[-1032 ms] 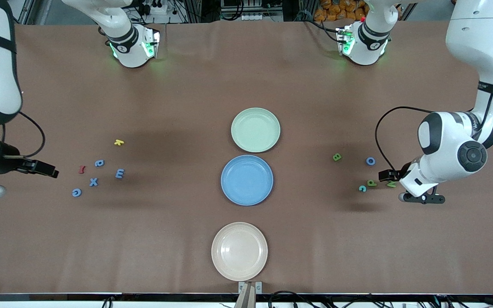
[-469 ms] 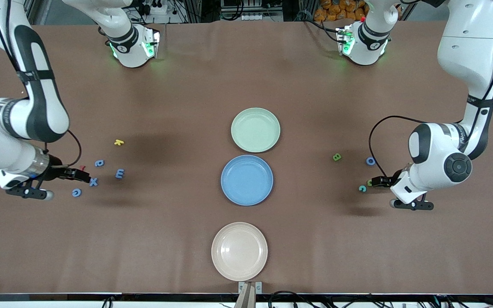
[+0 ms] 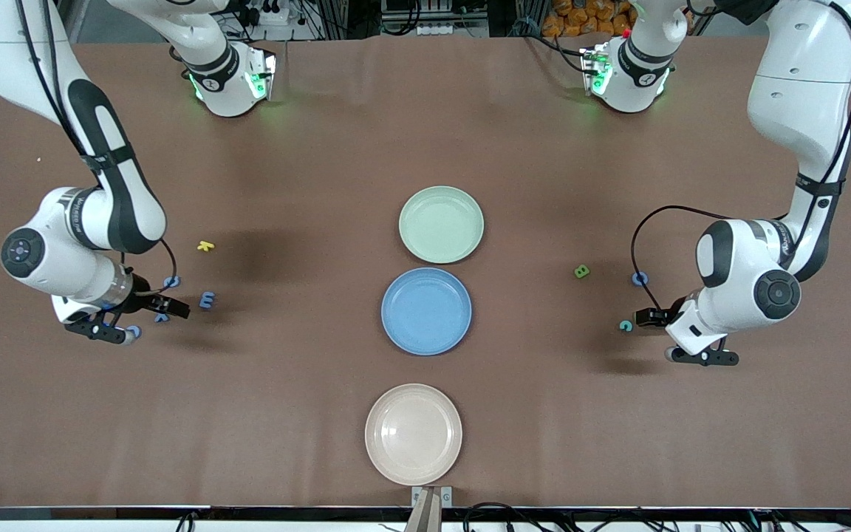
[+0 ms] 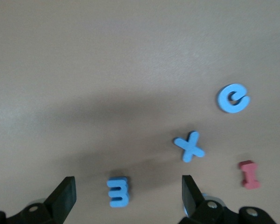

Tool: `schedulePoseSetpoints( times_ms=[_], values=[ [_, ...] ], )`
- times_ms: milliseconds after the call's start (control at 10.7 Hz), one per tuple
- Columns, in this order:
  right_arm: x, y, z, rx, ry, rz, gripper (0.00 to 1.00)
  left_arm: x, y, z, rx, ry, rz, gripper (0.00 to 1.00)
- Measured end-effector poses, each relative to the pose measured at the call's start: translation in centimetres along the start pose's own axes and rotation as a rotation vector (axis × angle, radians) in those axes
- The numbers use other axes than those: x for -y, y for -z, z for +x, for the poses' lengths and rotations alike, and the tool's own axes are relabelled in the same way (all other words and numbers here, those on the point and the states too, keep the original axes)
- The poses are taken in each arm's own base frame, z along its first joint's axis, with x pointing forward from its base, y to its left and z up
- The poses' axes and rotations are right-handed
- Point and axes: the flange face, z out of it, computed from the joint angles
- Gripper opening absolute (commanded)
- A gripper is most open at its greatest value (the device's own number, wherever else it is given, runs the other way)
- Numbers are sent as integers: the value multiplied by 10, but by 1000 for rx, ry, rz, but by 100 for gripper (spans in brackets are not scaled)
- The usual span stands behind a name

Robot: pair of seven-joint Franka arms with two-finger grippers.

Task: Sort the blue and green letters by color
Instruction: 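Lower the left gripper to the green P while the right gripper reaches blue letters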

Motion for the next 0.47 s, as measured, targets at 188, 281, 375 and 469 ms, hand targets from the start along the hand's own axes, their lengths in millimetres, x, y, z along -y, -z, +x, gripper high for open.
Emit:
schedulePoseSetpoints(
  times_ms=[188,281,375,469],
  values=[
    [12,-19,-3,0,-31,5,100,0,-1,0,2,0,0,77],
    [15,-27,-5,7,-37,5,100,0,-2,0,3,0,0,76],
    [16,-34,-8,18,-38,2,100,0,-3,0,4,1,0,76],
    [15,-41,-11,24,-39,-1,100,0,-4,-1,6,1,0,76]
  ],
)
